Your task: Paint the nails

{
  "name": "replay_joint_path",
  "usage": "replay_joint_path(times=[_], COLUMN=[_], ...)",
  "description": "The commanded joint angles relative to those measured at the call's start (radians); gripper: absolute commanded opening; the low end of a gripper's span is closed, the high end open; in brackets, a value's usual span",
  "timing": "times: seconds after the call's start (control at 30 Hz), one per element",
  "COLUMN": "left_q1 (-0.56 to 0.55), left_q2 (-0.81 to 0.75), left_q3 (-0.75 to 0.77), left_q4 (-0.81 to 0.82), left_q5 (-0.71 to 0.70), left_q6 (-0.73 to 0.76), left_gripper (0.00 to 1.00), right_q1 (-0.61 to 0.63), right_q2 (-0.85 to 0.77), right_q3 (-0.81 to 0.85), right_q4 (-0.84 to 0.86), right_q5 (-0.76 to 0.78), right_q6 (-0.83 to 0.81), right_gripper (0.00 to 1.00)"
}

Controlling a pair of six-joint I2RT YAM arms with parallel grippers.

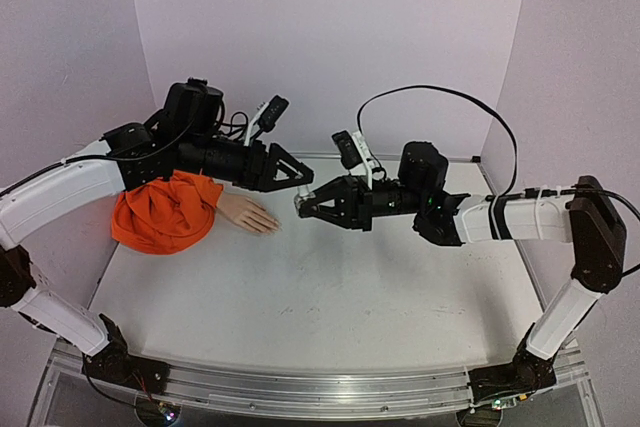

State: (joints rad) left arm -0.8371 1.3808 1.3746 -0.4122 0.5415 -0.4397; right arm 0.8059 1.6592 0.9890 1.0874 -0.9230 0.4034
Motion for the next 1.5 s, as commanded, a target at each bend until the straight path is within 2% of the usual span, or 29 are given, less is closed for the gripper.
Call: replay_joint_path(times=[0.0,0.2,0.3,0.37,0.4,0.43,0.47,0.53,0.57,0.6,0.63,0.7,0.8,0.87,0.9,0.97,1.0,1.07,1.1,1.17,1.27,1.37,1.47], left_q1=[-0.002,-0.003,-0.005,-0.01,-0.015,-0.025,-0.038,-0.079,-0.097,-0.101,-0.102,-0.103,-0.103,-0.101,-0.099,-0.094,-0.09,-0.084,-0.079,-0.06,-0.048,-0.048,-0.048], left_q2=[0.035,0.039,0.034,0.038,0.042,0.047,0.054,0.074,0.09,0.106,0.121,0.152,0.181,0.176,0.169,0.142,0.124,0.072,0.038,-0.022,-0.07,-0.069,-0.046], left_q3=[0.057,0.051,0.054,0.069,0.08,0.093,0.113,0.162,0.202,0.223,0.24,0.274,0.302,0.306,0.308,0.302,0.293,0.254,0.225,0.156,0.093,0.084,0.089], left_q4=[0.069,0.069,0.062,0.025,0.0,-0.031,-0.067,-0.164,-0.216,-0.275,-0.294,-0.32,-0.337,-0.337,-0.336,-0.324,-0.308,-0.26,-0.227,-0.152,-0.048,0.008,0.037], left_q5=[0.085,0.061,0.015,-0.053,-0.094,-0.14,-0.207,-0.4,-0.534,-0.595,-0.612,-0.612,-0.588,-0.565,-0.55,-0.479,-0.448,-0.4,-0.382,-0.321,-0.217,-0.143,-0.086], left_q6=[0.03,0.035,0.038,0.04,0.044,0.052,0.058,0.044,-0.003,-0.052,-0.083,-0.121,-0.131,-0.118,-0.108,-0.073,-0.05,-0.007,0.007,0.025,0.032,0.033,0.035], left_gripper=[0.58,0.37,0.2,0.02,0.0,0.0,0.0,0.0,0.0,0.0,0.0,0.0,0.0,0.01,0.11,0.44,0.57,0.78,0.85,0.9,0.91,0.87,0.8], right_q1=[0.002,0.001,0.002,0.001,0.002,0.003,0.02,0.12,0.186,0.211,0.223,0.234,0.234,0.227,0.22,0.187,0.154,0.079,0.046,-0.012,-0.034,-0.034,-0.034], right_q2=[-0.034,-0.048,-0.052,-0.062,-0.07,-0.08,-0.095,-0.113,-0.103,-0.091,-0.074,-0.04,-0.022,-0.034,-0.044,-0.066,-0.077,-0.103,-0.113,-0.122,-0.104,-0.084,-0.072], right_q3=[0.052,0.042,0.041,0.052,0.057,0.062,0.072,0.092,0.081,0.057,0.053,0.092,0.123,0.11,0.098,0.081,0.076,0.063,0.053,0.049,0.073,0.07,0.067], right_q4=[0.109,0.11,0.065,-0.034,-0.082,-0.132,-0.211,-0.351,-0.322,-0.261,-0.212,-0.193,-0.178,-0.157,-0.151,-0.159,-0.176,-0.195,-0.193,-0.176,-0.114,0.03,0.136], right_q5=[-0.05,0.008,0.078,0.188,0.259,0.369,0.542,1.189,1.451,1.612,1.687,1.72,1.593,1.346,1.244,1.006,0.846,0.551,0.412,0.185,-0.068,-0.19,-0.218], right_q6=[0.047,0.041,0.013,-0.044,-0.067,-0.096,-0.137,-0.23,-0.274,-0.325,-0.365,-0.425,-0.467,-0.543,-0.565,-0.558,-0.538,-0.473,-0.439,-0.352,-0.226,-0.072,0.03], right_gripper=[0.0,0.0,0.0,0.0,0.0,0.0,0.0,0.0,0.0,0.0,0.0,0.0,0.0,0.0,0.0,0.0,0.0,0.0,0.0,0.0,0.0,0.0,0.0])
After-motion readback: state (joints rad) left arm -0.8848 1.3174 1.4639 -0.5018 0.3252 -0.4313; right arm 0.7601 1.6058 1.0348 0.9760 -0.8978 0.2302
